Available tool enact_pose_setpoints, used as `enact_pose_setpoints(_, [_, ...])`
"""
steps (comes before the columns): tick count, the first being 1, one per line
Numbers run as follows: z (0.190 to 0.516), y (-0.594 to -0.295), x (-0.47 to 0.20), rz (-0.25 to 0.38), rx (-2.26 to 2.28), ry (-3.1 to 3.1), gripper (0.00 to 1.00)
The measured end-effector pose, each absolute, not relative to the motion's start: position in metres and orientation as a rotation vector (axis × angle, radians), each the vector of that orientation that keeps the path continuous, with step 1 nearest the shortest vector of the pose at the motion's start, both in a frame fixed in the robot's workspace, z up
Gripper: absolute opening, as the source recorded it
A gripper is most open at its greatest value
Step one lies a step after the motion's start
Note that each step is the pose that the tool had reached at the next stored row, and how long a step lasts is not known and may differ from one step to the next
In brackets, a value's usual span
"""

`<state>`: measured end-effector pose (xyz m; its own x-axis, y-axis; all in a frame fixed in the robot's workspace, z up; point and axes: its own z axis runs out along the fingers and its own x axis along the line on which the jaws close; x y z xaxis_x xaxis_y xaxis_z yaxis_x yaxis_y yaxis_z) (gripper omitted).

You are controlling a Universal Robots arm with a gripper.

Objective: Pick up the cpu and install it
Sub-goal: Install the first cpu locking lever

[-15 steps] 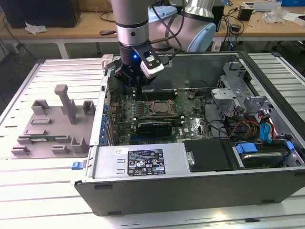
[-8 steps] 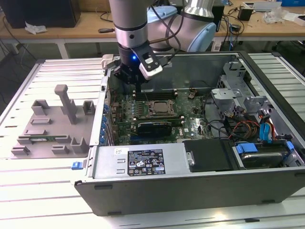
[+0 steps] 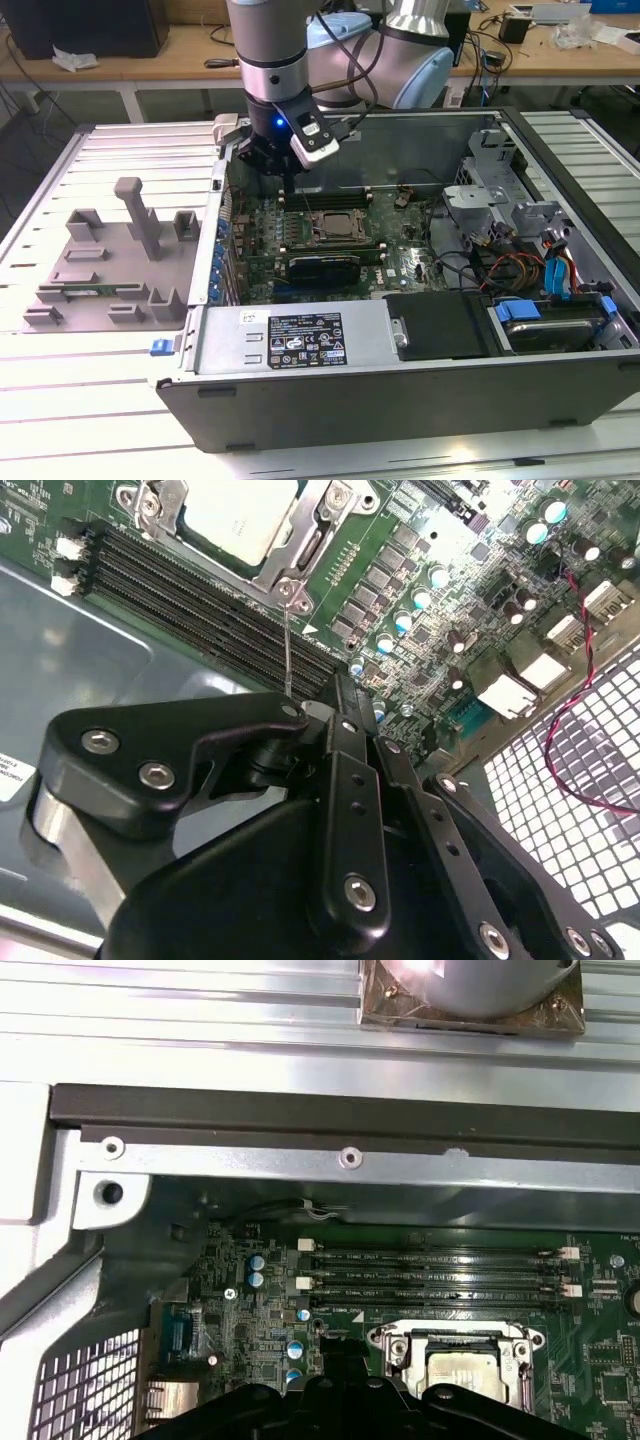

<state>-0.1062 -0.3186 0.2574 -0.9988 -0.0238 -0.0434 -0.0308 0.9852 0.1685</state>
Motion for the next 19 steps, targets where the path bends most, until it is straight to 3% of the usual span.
enact_pose_setpoints(8, [0.255, -0.319, -0.107, 0.356, -0.04, 3.079, 0.11])
enact_pose_setpoints(19, [0.254, -0.319, -0.085, 0.361, -0.038, 3.086, 0.11])
